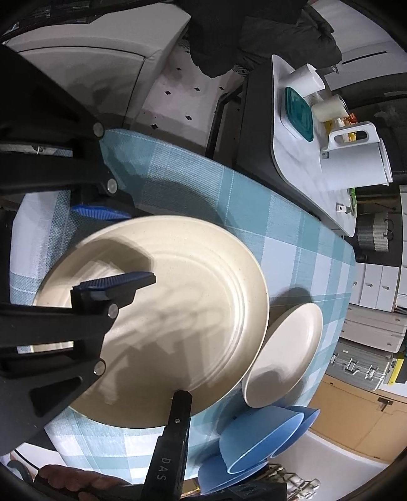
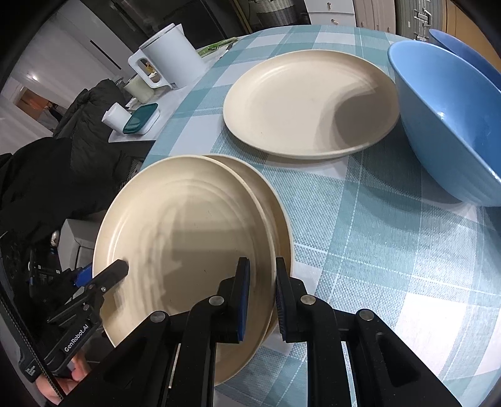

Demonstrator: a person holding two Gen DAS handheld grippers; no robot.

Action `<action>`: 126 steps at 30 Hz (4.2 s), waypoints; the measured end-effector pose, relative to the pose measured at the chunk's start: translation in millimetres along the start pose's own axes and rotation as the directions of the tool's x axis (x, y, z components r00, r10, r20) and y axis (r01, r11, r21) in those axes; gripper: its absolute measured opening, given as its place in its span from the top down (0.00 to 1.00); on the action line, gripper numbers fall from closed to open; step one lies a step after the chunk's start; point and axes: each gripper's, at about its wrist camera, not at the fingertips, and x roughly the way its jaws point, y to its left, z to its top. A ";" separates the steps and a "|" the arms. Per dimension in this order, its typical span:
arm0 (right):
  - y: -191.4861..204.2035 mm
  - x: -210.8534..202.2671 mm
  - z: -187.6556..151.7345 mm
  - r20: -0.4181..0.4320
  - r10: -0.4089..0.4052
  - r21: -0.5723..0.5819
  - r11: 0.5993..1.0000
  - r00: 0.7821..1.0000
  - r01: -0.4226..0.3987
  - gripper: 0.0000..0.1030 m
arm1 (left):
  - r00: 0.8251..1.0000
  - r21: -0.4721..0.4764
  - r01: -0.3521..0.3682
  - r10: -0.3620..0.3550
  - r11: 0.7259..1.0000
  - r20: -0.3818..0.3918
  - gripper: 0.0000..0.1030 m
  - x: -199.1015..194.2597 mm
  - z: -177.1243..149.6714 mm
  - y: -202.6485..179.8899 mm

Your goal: Organize plates and bowls

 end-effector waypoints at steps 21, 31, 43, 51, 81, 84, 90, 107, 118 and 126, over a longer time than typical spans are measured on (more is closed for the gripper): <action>-1.4 -4.1 2.3 0.031 -0.019 -0.019 1.000 0.999 0.020 0.85 | 0.998 0.052 -0.058 0.057 0.997 0.024 0.68 9.5 -2.6 -10.9; 1.8 -10.0 1.3 0.068 -0.038 -0.061 0.997 0.997 0.042 0.83 | 0.998 0.056 -0.056 0.055 0.997 0.018 0.67 14.1 -0.8 -12.4; -1.4 -15.8 -1.0 0.080 -0.033 -0.055 0.998 0.996 0.037 0.83 | 0.997 0.095 -0.074 0.074 0.993 0.000 0.60 22.7 1.2 -18.0; -2.0 -22.8 -0.6 0.103 -0.023 -0.057 0.998 0.994 0.029 0.83 | 0.998 0.097 -0.070 0.069 0.993 0.007 0.54 24.6 0.9 -15.6; 20.9 6.6 -18.4 0.131 -0.194 -0.240 0.945 0.972 0.221 0.70 | 0.996 0.080 -0.084 0.083 0.993 0.020 0.53 21.8 -2.8 -11.4; 20.4 6.4 -19.1 0.140 -0.184 -0.236 0.948 0.973 0.213 0.70 | 0.997 0.077 -0.081 0.080 0.994 0.020 0.53 22.1 -3.1 -11.1; 17.6 6.1 -22.3 0.139 -0.156 -0.205 0.962 0.978 0.183 0.66 | 0.997 0.073 -0.080 0.079 0.994 0.015 0.53 22.0 -2.5 -10.8; 5.4 -14.7 -21.4 0.171 -0.044 -0.108 0.992 0.984 0.063 0.62 | 0.998 0.046 -0.053 0.051 0.998 0.028 0.51 9.7 -7.8 -6.6; 9.8 -56.0 -45.5 0.342 -0.073 -0.103 0.988 0.937 0.114 0.54 | 0.990 0.032 -0.087 0.083 0.996 0.115 0.33 -19.4 -10.7 -6.9; 5.4 -109.3 -85.8 0.512 -0.092 -0.039 0.991 0.854 0.130 0.43 | 0.969 0.018 -0.084 0.078 0.996 0.234 0.23 -57.9 -15.3 -17.7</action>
